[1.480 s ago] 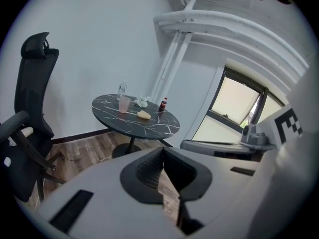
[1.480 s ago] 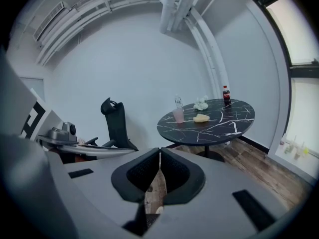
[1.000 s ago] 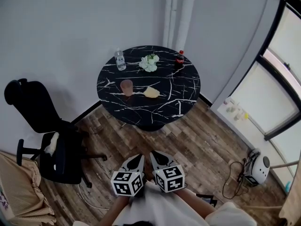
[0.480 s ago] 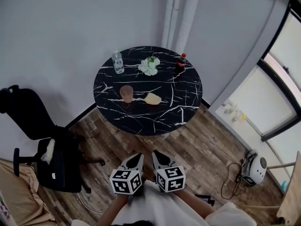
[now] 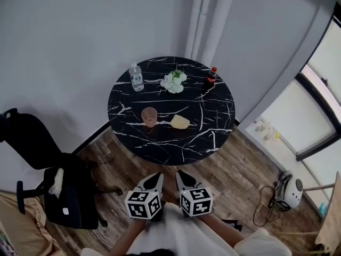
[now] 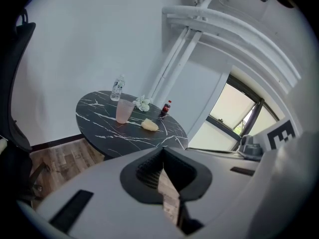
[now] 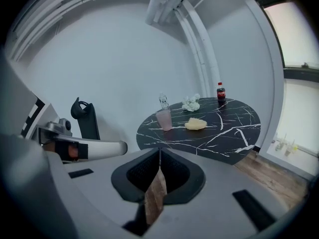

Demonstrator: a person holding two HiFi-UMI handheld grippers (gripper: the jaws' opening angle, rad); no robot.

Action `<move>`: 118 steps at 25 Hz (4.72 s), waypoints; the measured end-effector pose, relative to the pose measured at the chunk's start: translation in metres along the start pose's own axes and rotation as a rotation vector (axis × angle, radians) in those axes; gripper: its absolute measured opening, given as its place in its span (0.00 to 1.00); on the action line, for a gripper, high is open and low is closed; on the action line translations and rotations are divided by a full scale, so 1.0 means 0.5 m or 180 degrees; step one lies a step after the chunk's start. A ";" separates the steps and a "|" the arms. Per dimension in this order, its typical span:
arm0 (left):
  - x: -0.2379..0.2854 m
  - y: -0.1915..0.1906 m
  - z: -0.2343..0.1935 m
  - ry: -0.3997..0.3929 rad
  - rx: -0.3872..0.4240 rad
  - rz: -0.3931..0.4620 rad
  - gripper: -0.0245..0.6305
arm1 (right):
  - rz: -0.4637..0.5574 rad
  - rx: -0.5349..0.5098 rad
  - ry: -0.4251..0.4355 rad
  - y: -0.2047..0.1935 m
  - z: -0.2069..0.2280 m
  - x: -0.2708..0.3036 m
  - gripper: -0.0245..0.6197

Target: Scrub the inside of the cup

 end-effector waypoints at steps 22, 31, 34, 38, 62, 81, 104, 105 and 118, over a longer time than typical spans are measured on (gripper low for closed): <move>0.034 0.104 -0.158 -0.0511 0.0097 -0.0147 0.05 | 0.0178 0.0301 -0.0417 0.043 -0.089 0.102 0.09; 0.044 0.126 -0.162 -0.0679 0.0068 -0.0115 0.05 | 0.0282 0.0453 -0.0540 0.051 -0.084 0.091 0.09; 0.053 0.133 -0.163 -0.0665 0.0070 -0.0108 0.05 | 0.0311 0.0507 -0.0530 0.058 -0.074 0.096 0.09; 0.065 0.156 -0.177 -0.0534 0.0029 -0.0006 0.05 | 0.0319 0.0505 -0.0494 0.081 -0.055 0.115 0.09; 0.228 0.220 -0.236 0.0362 -0.0020 0.0132 0.27 | 0.0021 0.0362 -0.0134 0.196 0.102 0.248 0.09; 0.386 0.209 -0.297 0.0844 0.0281 -0.0158 0.62 | -0.0110 0.0424 -0.0305 0.221 0.200 0.267 0.09; 0.474 0.208 -0.324 0.0950 0.0485 -0.0211 0.62 | -0.0253 0.0353 -0.0591 0.226 0.265 0.264 0.09; 0.474 0.209 -0.327 0.0967 0.0479 -0.0186 0.62 | -0.0254 0.0358 -0.0604 0.226 0.267 0.263 0.09; 0.471 0.210 -0.327 0.0873 0.0575 -0.0110 0.59 | -0.0296 0.0348 -0.0641 0.222 0.278 0.260 0.09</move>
Point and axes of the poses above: the fingertips, and each gripper's own axes: x forward along the fingers, z to its right, y out of its top, the point moved 7 cm from there along -x, backward along the fingers
